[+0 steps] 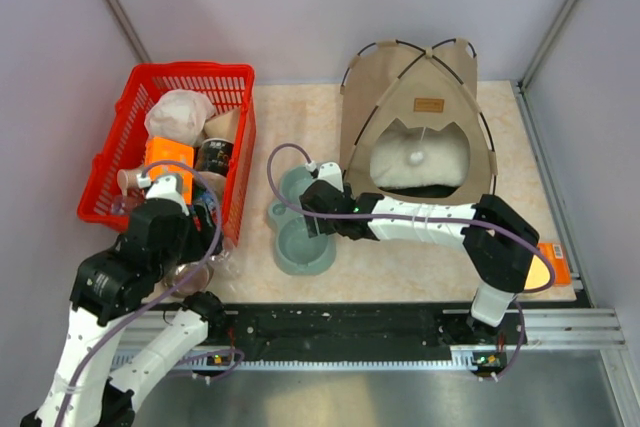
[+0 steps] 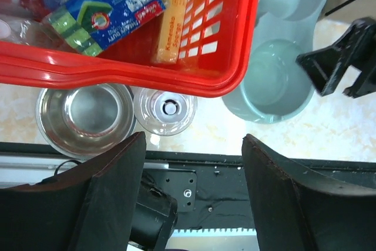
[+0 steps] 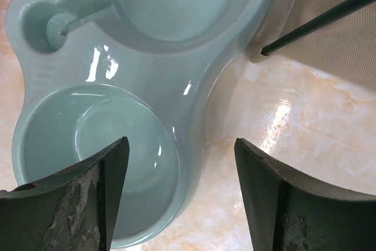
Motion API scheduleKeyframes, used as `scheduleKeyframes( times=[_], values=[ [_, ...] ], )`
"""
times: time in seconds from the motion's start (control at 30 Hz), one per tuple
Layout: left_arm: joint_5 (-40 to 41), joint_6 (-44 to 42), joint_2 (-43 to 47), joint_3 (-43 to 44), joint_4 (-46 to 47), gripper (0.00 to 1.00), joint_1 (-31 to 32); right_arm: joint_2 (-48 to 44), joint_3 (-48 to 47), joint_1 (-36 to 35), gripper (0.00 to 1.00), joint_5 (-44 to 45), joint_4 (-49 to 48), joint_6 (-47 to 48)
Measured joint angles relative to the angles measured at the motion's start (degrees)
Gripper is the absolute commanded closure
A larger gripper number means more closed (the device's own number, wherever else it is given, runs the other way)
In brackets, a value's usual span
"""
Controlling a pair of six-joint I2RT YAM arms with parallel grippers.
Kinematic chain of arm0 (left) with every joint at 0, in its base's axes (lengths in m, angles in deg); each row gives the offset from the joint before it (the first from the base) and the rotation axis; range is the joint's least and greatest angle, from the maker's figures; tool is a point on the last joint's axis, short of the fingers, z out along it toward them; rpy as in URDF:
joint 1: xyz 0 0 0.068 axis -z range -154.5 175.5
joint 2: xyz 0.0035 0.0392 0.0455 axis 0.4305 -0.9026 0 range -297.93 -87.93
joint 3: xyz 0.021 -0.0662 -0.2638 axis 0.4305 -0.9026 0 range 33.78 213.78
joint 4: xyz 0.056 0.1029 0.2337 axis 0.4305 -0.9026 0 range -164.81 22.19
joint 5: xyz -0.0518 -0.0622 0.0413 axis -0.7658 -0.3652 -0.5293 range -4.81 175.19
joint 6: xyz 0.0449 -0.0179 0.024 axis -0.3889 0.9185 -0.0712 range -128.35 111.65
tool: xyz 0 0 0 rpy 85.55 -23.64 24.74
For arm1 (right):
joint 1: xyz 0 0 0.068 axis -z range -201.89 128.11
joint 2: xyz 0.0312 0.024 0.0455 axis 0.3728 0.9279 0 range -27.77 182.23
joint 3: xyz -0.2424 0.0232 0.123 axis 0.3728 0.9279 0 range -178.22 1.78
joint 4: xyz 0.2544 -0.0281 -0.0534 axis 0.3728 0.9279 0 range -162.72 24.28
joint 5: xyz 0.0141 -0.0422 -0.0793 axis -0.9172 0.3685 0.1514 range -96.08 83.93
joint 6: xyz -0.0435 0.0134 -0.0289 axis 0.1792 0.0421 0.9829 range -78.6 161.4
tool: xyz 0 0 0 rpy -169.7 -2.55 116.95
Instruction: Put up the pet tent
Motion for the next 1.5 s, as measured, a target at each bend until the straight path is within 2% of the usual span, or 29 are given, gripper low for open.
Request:
scheduleKeyframes(
  times=[0.13,0.27,0.47,0.7,0.93,1.17,1.33,1.5],
  values=[
    [-0.7,0.1,0.0,-4.0,-0.8,0.25,0.0,0.0,-0.6,0.0,0.28,0.0,0.0,0.0],
    [0.0,0.7,0.2,-7.5,-1.1,0.25,0.0,0.0,-0.7,0.0,0.28,0.0,0.1,-0.1],
    [2.1,2.9,1.6,-12.9,3.2,0.38,0.0,0.0,-0.7,0.2,0.28,0.0,0.1,-0.1],
    [4.8,4.5,-0.2,-14.8,7.4,0.44,0.0,0.0,-0.7,0.8,0.29,0.0,0.1,-0.1],
    [5.0,5.2,-1.9,-15.5,6.8,0.51,0.1,-0.1,-0.6,1.5,0.29,0.0,0.1,-0.1],
    [5.9,6.2,-3.7,-15.3,4.5,0.73,0.3,-0.3,-0.6,1.6,0.3,0.0,0.0,-0.2],
    [6.0,6.2,-4.0,-14.4,3.7,0.99,0.3,-0.5,-0.6,1.7,0.29,0.0,0.1,-0.2],
    [4.2,3.0,-5.0,-8.2,2.8,1.0,0.2,-2.6,-0.6,2.1,0.21,-1.3,0.2,-0.2]
  ],
)
